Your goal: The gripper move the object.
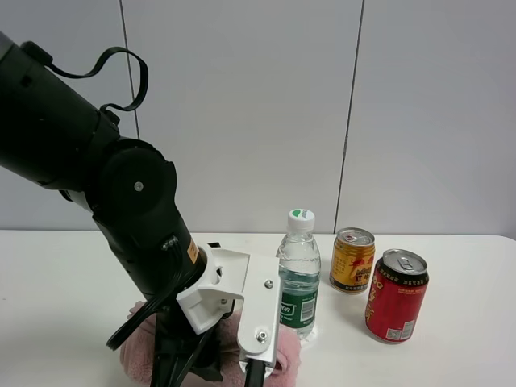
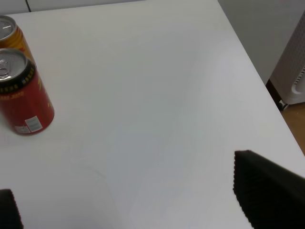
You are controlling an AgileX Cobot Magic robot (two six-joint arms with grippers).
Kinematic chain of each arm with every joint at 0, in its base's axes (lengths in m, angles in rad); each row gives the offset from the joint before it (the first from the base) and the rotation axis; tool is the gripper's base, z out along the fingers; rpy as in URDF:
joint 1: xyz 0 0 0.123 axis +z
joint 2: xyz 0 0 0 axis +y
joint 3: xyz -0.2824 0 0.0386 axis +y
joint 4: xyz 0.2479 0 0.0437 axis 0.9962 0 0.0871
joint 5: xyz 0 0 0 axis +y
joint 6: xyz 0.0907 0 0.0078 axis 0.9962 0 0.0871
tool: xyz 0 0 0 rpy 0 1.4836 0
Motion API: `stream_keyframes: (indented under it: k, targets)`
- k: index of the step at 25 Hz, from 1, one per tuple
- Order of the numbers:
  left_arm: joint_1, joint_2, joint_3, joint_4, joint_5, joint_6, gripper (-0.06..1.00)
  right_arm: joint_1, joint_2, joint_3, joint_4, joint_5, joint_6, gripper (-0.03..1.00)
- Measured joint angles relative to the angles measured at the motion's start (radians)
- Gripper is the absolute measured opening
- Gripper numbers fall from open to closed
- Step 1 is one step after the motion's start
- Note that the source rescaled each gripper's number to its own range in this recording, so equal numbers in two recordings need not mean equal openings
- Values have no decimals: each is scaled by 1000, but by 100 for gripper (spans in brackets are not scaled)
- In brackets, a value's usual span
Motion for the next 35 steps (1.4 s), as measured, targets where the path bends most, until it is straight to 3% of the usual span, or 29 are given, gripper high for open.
stream_keyframes:
  k: [5, 7, 12, 16, 24, 30, 35]
  targets:
    - [0, 0, 0, 0, 5, 1, 0, 0, 0, 0, 0, 0, 0, 100]
    - [0, 0, 0, 0, 8, 2, 9, 0, 0, 0, 0, 0, 0, 100]
    - [0, 0, 0, -1, -19, 2, 45, 0, 0, 0, 0, 0, 0, 100]
    - [0, 0, 0, 0, -34, 0, 58, 0, 0, 0, 0, 0, 0, 100]
    - [0, -42, 0, -2, -8, -26, 61, 0, 0, 0, 0, 0, 0, 100]
    - [6, -207, -8, -3, 56, -58, 61, 0, 0, 0, 0, 0, 0, 100]
    - [48, -360, -101, 23, 209, -214, 61, 0, 0, 0, 0, 0, 0, 100]
